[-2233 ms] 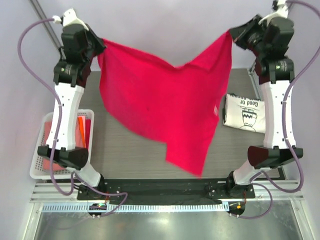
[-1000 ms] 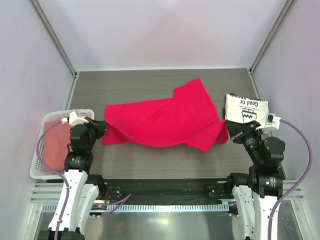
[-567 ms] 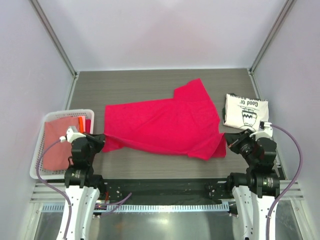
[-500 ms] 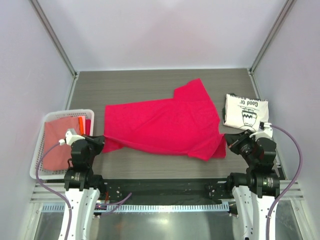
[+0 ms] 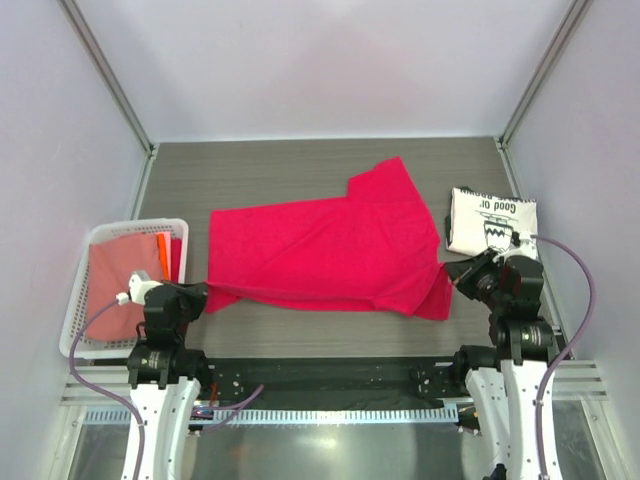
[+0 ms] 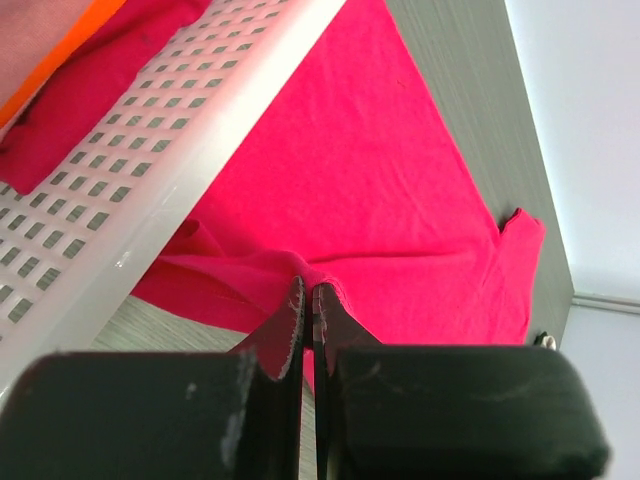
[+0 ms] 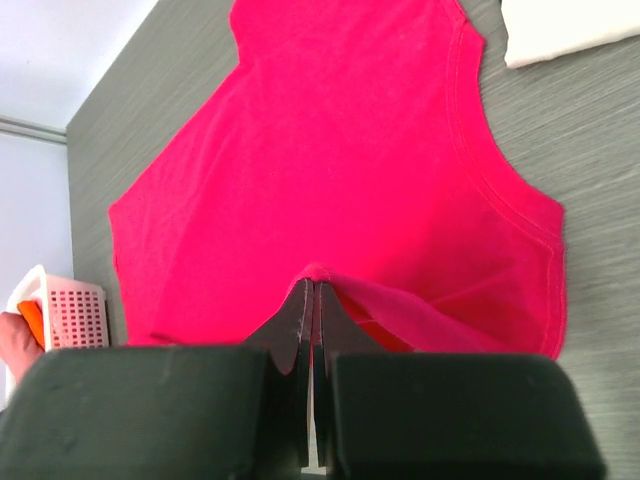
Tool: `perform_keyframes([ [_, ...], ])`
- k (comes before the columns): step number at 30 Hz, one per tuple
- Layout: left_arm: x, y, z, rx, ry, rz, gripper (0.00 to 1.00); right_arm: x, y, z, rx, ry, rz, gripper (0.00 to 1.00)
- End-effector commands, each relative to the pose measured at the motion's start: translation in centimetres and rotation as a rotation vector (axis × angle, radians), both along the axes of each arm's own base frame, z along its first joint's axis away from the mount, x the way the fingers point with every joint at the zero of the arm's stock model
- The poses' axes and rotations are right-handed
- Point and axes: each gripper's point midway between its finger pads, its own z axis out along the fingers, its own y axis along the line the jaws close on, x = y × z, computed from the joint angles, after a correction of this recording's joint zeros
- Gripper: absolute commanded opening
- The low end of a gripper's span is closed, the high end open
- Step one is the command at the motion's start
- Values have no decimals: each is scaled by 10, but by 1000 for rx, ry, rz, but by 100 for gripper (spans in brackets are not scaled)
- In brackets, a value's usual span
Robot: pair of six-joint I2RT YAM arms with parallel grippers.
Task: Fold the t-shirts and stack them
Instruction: Fold the tshirt
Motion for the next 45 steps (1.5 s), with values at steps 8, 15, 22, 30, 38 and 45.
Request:
perform_keyframes([
  [8,1,15,-12,45,97,73,0,58,-1,26,-2,-48,43,1],
  [15,0,22,-20,68,154,102,0,91,-1,42,-11,-40,75,1],
  [22,0,23,-20,83,170,98,0,121,3,42,-22,4,137,1],
  [30,22,11,-6,146,138,-38,0,147,3,40,-19,15,158,1],
  [38,45,4,-6,264,259,-222,0,168,4,41,-15,21,183,1],
  [45,56,-4,-21,267,363,-315,2,176,4,35,-13,41,187,1],
])
